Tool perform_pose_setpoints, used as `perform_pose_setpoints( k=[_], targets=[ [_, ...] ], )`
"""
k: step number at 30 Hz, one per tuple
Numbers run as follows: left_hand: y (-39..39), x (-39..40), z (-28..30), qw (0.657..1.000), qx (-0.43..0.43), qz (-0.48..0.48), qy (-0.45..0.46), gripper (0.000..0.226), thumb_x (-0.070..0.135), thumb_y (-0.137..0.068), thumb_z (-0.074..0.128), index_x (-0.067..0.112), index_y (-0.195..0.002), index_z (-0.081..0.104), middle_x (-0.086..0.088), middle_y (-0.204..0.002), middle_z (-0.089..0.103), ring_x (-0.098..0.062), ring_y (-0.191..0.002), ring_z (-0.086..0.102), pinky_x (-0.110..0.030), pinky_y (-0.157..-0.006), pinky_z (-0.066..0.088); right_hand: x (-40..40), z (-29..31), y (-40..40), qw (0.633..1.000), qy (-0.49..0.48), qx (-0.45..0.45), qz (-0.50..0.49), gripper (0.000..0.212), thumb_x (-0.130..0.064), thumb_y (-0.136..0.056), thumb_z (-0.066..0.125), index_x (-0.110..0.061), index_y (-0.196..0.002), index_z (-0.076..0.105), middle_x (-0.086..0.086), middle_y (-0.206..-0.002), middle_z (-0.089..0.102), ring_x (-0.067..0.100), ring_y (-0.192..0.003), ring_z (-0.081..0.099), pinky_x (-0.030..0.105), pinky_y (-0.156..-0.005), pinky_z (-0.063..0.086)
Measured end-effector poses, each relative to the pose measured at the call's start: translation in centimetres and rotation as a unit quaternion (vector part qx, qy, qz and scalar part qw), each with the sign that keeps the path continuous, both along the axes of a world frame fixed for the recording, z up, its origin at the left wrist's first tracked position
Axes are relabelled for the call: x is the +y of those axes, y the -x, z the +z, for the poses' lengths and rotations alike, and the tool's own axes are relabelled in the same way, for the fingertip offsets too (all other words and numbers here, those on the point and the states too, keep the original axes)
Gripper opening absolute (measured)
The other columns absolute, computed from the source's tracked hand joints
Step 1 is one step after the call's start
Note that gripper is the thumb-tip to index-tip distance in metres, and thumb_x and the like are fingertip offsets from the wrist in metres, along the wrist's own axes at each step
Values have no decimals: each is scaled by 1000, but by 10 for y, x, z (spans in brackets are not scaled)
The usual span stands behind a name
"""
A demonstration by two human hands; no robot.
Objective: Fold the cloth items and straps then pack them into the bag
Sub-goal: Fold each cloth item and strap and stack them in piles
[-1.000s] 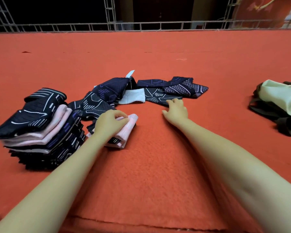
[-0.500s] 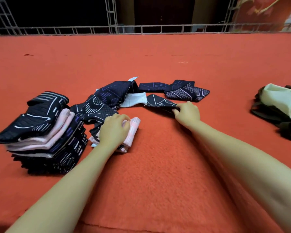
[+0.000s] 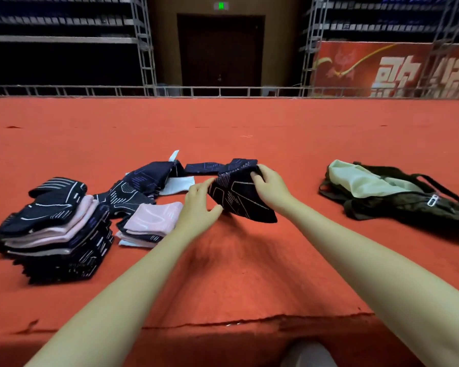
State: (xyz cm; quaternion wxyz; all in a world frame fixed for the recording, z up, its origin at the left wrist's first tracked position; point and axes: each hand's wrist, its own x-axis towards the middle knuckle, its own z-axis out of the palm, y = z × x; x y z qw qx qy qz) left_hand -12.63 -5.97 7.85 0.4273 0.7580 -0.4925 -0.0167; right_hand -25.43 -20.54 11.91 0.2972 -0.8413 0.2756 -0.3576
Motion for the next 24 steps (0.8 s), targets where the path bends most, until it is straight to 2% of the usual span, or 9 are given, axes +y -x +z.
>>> perform_pose_setpoints(
  k=[4, 6, 8, 11, 14, 16, 18, 21, 24],
  targets=[
    [17, -1, 6, 999, 48, -19, 12, 72, 16, -81, 59, 19, -146, 28, -5, -149, 28, -15, -140, 23, -30, -114, 20, 12, 6, 21, 996, 62, 26, 65, 20, -14, -96, 45, -10, -106, 62, 0, -102, 66, 19, -96, 58, 31, -80, 41],
    [22, 0, 8, 997, 68, -34, 16, 73, 21, -76, 61, 20, -143, 34, -4, -146, 34, -16, -137, 28, -30, -112, 25, 17, 10, 28, 992, 99, 16, 82, 24, -14, -95, 46, -13, -112, 62, -2, -108, 68, 16, -98, 59, 30, -82, 42],
    [27, 4, 9, 993, 98, -64, 24, 68, 32, -66, 58, 22, -133, 46, -1, -129, 52, -15, -120, 47, -20, -97, 38, 20, 14, 33, 988, 129, 5, 87, 25, -14, -94, 46, -14, -113, 63, -2, -109, 68, 17, -99, 60, 33, -83, 45],
    [29, 11, 1, 993, 107, -53, -7, 40, 20, -76, 64, 21, -114, 56, 3, -100, 64, -13, -91, 58, -15, -71, 42, 24, 16, 37, 987, 138, -10, 77, 25, -12, -94, 45, -13, -110, 64, 0, -105, 69, 19, -97, 61, 34, -82, 45],
    [19, 17, -14, 994, 102, -9, -45, 11, 16, -76, 66, 17, -86, 61, 2, -78, 63, -15, -74, 55, -30, -68, 44, 25, 17, 41, 993, 72, -77, 48, 22, -8, -95, 44, -8, -101, 65, 1, -95, 68, 18, -90, 59, 30, -76, 42],
    [13, 23, -23, 990, 132, 7, -58, 12, 18, -79, 69, 19, -72, 59, 6, -68, 58, -11, -67, 51, -28, -64, 42, 21, 16, 44, 993, 24, -114, 18, 19, -6, -95, 45, -8, -93, 64, 0, -87, 63, 14, -84, 54, 24, -68, 37],
    [9, 27, -27, 978, 208, 12, -14, 10, 13, -83, 68, 20, -79, 62, 4, -73, 61, -9, -70, 53, -22, -66, 42, 16, 12, 47, 991, -23, -129, -8, 18, -7, -95, 46, -10, -89, 63, -2, -85, 60, 11, -82, 50, 14, -62, 36],
    [13, 29, -27, 909, 405, -22, 100, 16, 8, -89, 60, 20, -99, 63, -1, -95, 67, -13, -85, 62, -25, -73, 54, 4, -4, 52, 982, -103, -150, -52, 19, -7, -95, 48, -5, -91, 66, -2, -86, 58, 9, -83, 47, 5, -58, 34],
    [14, 22, -35, 894, 431, 5, 119, 13, 10, -91, 56, 16, -101, 64, -2, -95, 68, -14, -81, 63, -23, -65, 55, -10, -30, 55, 968, -190, -137, -89, 23, -10, -92, 50, 4, -96, 68, 2, -85, 58, 10, -82, 47, 14, -58, 37]
  ],
)
